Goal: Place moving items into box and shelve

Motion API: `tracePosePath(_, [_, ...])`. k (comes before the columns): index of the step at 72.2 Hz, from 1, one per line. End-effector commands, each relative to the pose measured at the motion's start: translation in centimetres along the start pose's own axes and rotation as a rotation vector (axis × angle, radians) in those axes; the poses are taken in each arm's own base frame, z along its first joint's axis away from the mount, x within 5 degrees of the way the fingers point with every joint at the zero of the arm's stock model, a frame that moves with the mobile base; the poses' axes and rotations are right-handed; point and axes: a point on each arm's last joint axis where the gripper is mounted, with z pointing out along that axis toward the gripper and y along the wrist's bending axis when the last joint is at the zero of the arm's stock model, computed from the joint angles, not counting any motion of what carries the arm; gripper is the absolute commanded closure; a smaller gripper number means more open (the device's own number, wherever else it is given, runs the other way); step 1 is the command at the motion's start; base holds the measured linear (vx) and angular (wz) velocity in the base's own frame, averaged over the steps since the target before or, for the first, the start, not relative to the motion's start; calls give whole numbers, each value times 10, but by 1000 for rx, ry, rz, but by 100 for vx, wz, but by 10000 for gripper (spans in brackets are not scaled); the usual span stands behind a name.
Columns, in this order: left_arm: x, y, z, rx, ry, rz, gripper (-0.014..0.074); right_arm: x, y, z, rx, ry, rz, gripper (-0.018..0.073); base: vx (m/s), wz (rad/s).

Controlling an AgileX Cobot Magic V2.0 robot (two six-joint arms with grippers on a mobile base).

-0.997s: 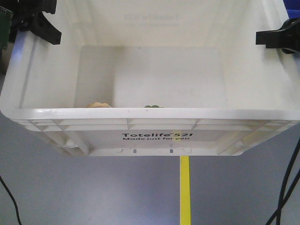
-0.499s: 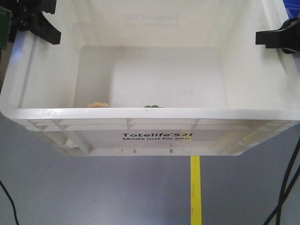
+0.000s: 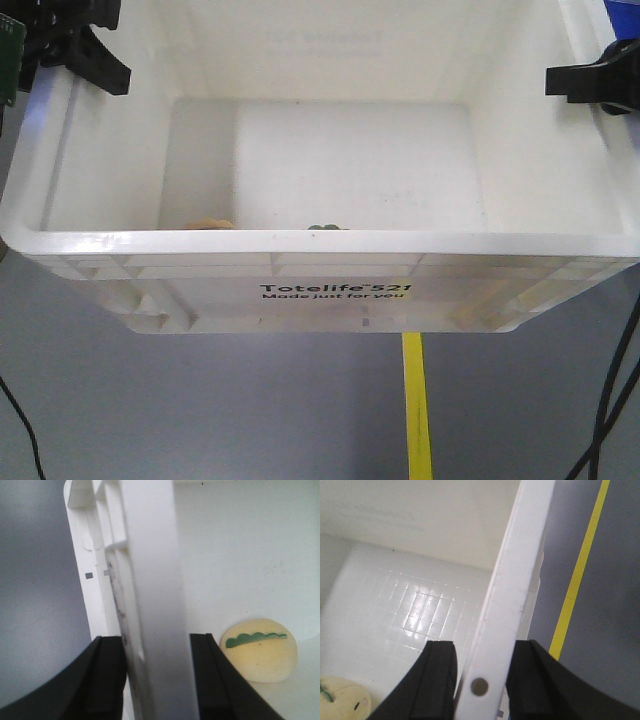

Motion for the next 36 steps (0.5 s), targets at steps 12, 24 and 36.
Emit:
tracePosePath(12, [-3, -20, -33, 137, -153, 21, 596, -21, 8, -19, -17, -171, -4, 568, 63, -8])
tracePosePath(24, [-3, -20, -32, 137, -151, 21, 596, -22, 8, -19, -16, -172, -5, 568, 63, -8])
tracePosePath(36, [-3, -20, -32, 137, -151, 21, 596, -21, 8, -19, -17, -171, -5, 568, 64, -10])
